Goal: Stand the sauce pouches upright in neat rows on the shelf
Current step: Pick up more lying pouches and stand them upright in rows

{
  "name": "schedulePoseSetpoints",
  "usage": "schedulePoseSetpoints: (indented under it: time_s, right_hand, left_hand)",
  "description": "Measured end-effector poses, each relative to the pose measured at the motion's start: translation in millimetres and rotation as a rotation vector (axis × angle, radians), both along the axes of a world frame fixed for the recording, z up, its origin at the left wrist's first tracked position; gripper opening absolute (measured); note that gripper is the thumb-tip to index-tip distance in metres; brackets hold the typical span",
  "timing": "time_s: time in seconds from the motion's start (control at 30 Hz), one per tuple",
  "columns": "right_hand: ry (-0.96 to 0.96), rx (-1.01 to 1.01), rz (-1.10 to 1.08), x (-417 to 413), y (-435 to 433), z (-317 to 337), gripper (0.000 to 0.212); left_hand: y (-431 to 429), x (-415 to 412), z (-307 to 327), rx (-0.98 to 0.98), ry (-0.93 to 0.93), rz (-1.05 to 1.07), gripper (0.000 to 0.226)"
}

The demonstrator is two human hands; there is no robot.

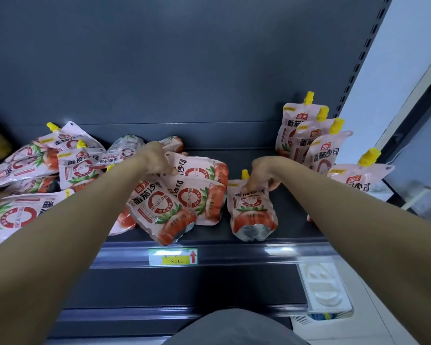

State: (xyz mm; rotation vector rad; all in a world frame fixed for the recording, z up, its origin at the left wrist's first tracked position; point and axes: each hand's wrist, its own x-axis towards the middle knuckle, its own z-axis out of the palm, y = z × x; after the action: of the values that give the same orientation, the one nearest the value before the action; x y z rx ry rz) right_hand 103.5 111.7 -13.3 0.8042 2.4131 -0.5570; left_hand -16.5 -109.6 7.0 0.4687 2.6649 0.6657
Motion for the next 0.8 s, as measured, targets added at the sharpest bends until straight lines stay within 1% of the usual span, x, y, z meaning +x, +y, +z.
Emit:
schedulePoseSetpoints:
  time_s: [0.23,0.37,0.43,0.53,0.6,0.67,0.7,0.8]
  right_hand:
    - [0.089,-0.096,-0.033,-2,10,13,0.013]
    - [0.161,-0.069,-0.004,-7,15,31,0.012]
    - [0.174,0.014,0.044,-11,17,43,0.016]
    - [0.132,0.294,0.126,-17,15,65,0.036]
    - [0.195,0.433,0.14,-20,12,81,0.036]
    - [0.314,0.486,0.153,-27,14,94,0.038]
    - [0.384,0.473,0.107,-30,15,98,0.039]
    - [0.55,0.328,-0.087,-42,20,96,0.037]
  left_hand:
    - [-8,-7,0,0.155,-0.101,0.073,0.027]
    - [-6,-12,1,0.231,-0.023,0.003,0.016]
    - [-2,-13,4,0.291,0.01,-0.043,0.013]
    - [5,-15,18,0.308,0.097,-0.101,0.018]
    - [12,-16,31,0.35,0.146,-0.117,0.026]
    - [19,-16,42,0.386,0.19,-0.13,0.03]
    - [23,-16,46,0.388,0.21,-0.142,0.03]
    - [32,-12,50,0.385,0.225,-0.183,0.03]
